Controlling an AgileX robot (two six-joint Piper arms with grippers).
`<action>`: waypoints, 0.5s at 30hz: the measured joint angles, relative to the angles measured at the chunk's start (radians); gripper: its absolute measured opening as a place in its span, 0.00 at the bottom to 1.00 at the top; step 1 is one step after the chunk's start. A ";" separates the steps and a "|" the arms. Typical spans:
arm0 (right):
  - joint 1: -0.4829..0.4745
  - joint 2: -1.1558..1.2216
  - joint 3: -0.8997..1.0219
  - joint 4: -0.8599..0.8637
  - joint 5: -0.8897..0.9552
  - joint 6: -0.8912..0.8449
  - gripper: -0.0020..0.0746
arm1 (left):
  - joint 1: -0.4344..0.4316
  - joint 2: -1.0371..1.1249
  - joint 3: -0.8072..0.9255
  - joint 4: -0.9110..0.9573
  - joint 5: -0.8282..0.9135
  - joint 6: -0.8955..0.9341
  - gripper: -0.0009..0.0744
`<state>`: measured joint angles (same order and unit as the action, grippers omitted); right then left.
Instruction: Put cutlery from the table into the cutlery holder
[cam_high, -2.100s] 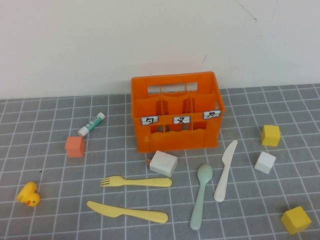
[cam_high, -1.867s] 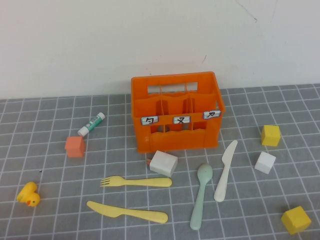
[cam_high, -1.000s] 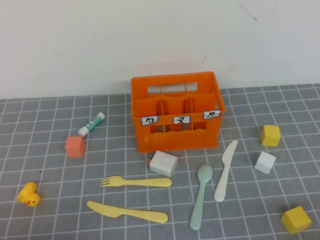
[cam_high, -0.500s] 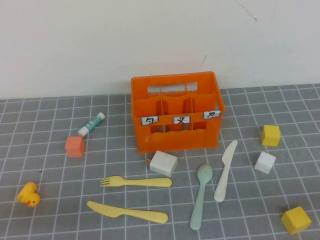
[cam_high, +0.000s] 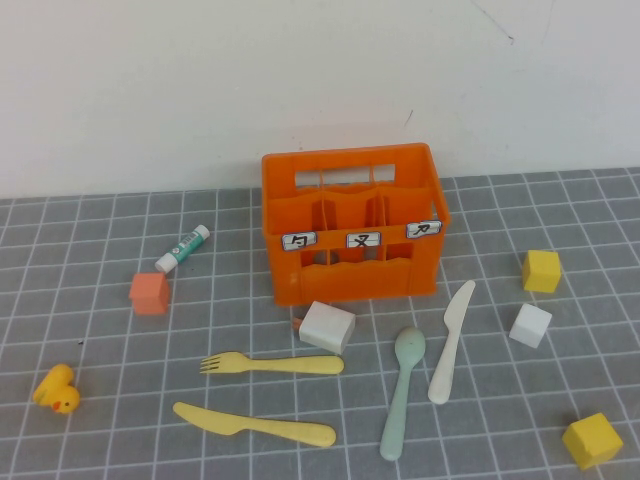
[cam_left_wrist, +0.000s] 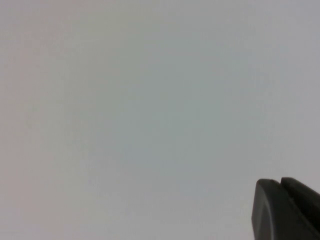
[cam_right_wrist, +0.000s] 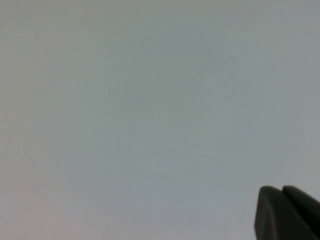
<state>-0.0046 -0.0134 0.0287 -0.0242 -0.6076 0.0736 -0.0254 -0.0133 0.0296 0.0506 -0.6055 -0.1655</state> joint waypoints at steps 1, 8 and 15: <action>0.000 0.000 0.000 0.002 0.000 0.003 0.02 | 0.000 0.000 0.000 -0.008 -0.015 -0.002 0.01; 0.000 0.000 -0.076 0.015 0.173 0.031 0.02 | 0.000 -0.001 -0.047 -0.184 0.072 -0.011 0.01; 0.000 0.034 -0.369 -0.070 0.619 0.011 0.02 | 0.000 0.056 -0.327 -0.324 0.588 0.025 0.01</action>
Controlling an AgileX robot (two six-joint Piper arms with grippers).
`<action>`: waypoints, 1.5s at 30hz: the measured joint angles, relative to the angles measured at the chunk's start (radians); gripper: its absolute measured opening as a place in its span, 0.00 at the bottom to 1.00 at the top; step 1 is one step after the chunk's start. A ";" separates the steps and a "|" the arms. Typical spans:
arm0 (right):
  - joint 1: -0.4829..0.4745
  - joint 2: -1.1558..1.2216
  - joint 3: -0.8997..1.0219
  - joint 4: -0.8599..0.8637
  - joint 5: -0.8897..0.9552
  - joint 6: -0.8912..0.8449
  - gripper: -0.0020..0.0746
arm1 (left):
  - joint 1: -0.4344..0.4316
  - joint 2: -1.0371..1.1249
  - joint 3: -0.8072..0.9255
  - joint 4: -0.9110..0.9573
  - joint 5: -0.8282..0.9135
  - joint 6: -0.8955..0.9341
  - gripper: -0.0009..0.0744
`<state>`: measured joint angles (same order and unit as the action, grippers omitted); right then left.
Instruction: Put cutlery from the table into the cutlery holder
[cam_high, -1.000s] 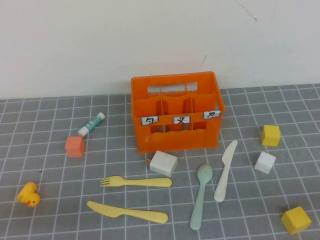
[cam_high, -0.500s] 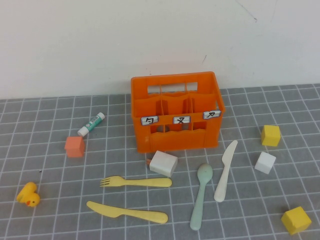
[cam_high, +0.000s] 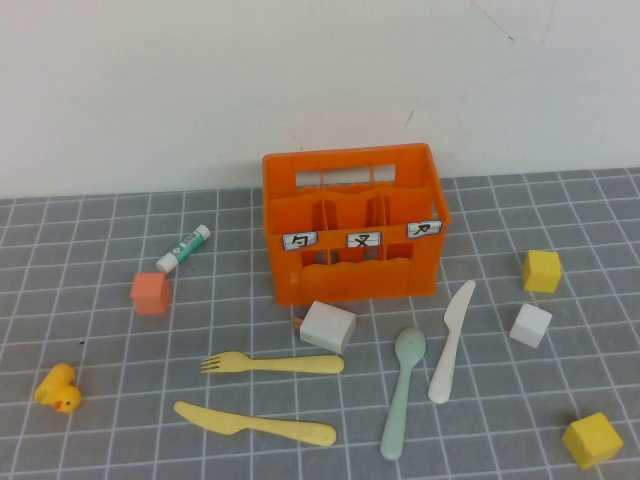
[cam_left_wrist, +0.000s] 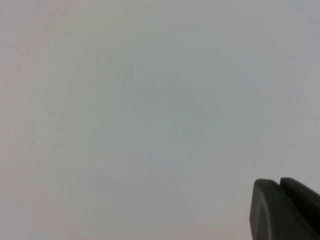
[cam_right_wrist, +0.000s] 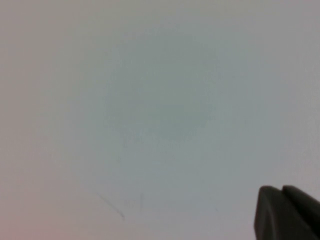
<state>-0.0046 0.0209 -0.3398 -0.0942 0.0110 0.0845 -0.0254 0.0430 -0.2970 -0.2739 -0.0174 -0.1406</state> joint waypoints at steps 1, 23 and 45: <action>0.000 0.024 -0.037 -0.017 0.054 -0.010 0.02 | 0.000 0.021 -0.027 0.000 0.037 0.000 0.01; 0.000 0.641 -0.110 0.303 0.704 -0.667 0.02 | 0.001 0.487 -0.111 -0.216 0.391 0.021 0.01; 0.000 0.821 -0.063 0.759 0.685 -1.172 0.02 | -0.057 0.856 -0.111 -0.863 0.686 0.558 0.01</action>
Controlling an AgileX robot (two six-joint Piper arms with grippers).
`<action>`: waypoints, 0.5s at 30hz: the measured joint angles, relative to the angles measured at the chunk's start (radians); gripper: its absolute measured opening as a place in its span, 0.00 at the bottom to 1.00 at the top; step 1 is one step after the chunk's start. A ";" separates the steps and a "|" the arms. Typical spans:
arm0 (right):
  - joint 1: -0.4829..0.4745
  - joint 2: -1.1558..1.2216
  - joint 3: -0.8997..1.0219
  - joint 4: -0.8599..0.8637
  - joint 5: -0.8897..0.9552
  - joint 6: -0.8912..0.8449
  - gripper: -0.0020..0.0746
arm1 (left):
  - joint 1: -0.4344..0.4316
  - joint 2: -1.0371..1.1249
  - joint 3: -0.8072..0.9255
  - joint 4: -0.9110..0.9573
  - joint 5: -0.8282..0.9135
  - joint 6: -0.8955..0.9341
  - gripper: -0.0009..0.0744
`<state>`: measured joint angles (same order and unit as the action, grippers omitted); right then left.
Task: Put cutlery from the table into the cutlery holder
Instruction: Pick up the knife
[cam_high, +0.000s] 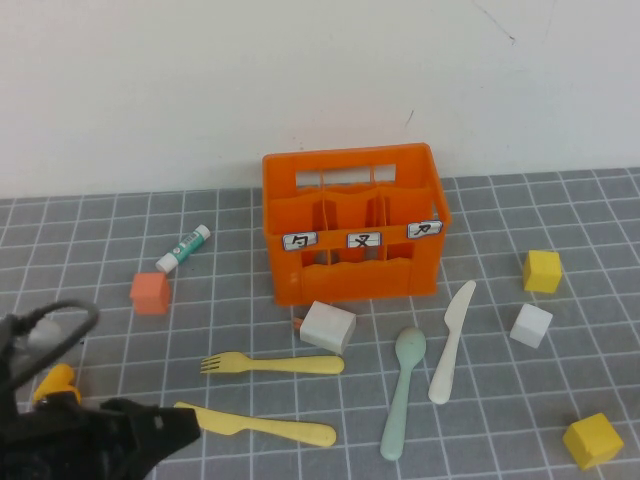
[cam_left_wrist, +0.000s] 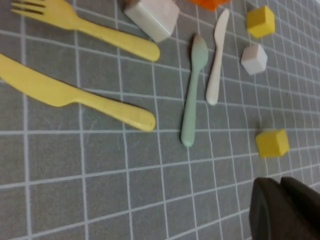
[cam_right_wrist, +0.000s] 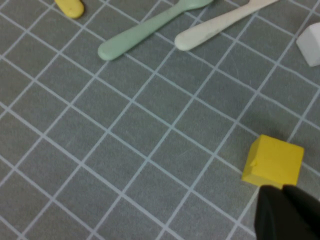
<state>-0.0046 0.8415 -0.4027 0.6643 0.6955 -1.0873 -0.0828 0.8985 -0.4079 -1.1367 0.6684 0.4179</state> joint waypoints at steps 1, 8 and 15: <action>0.000 0.000 0.000 0.000 0.000 -0.002 0.02 | -0.027 0.007 0.000 0.000 -0.018 0.000 0.01; 0.000 0.000 0.000 0.000 0.000 -0.012 0.02 | -0.259 0.091 -0.023 0.002 -0.173 -0.005 0.01; 0.000 0.000 0.000 0.000 0.000 -0.023 0.02 | -0.448 0.263 -0.147 0.223 -0.278 -0.207 0.01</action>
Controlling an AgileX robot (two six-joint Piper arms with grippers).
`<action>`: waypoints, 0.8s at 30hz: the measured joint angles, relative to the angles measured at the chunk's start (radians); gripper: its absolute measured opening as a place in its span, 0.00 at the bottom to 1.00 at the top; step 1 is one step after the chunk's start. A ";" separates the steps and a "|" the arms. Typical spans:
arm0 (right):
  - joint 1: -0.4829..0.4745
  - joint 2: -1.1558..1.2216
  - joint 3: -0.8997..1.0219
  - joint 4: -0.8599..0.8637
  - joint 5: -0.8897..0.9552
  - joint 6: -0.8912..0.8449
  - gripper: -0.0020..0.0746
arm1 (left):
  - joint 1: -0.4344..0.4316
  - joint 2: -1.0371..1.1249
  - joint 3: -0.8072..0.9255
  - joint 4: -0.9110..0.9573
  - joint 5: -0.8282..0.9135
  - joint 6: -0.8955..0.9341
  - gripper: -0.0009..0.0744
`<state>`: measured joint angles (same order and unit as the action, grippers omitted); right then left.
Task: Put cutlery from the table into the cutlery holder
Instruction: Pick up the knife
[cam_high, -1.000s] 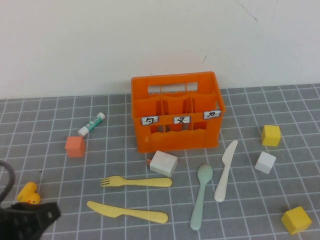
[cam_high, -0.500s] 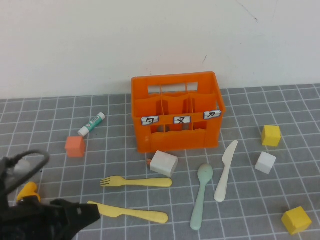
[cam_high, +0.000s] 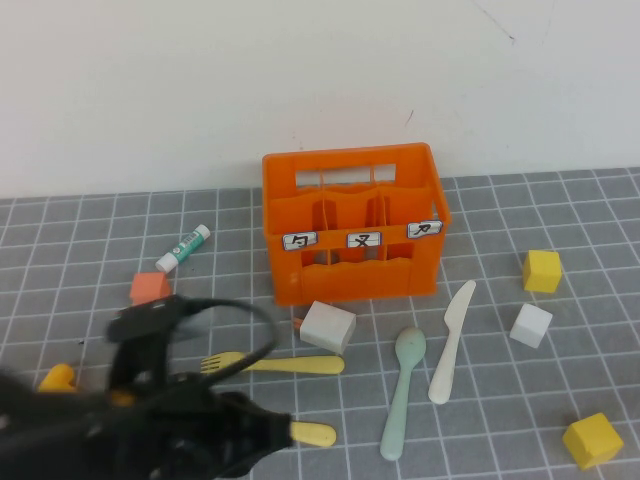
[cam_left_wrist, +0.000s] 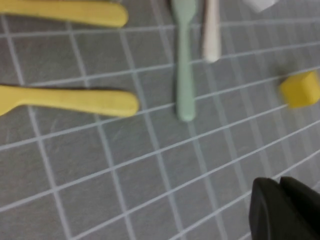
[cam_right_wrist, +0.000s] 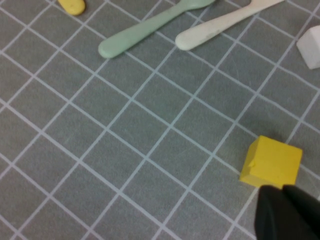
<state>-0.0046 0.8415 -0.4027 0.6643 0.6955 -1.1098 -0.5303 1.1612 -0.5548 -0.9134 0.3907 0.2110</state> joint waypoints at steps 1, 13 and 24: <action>0.000 0.000 0.000 0.000 0.000 0.000 0.02 | -0.006 0.039 -0.026 0.055 0.012 -0.041 0.01; 0.000 0.000 0.000 0.000 0.003 -0.004 0.02 | -0.008 0.349 -0.189 0.338 0.029 -0.211 0.01; 0.000 0.000 0.000 0.012 0.039 -0.004 0.02 | 0.026 0.497 -0.193 0.744 0.029 -0.560 0.01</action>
<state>-0.0046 0.8415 -0.4027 0.6760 0.7342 -1.1135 -0.5040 1.6581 -0.7479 -0.1694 0.4192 -0.3492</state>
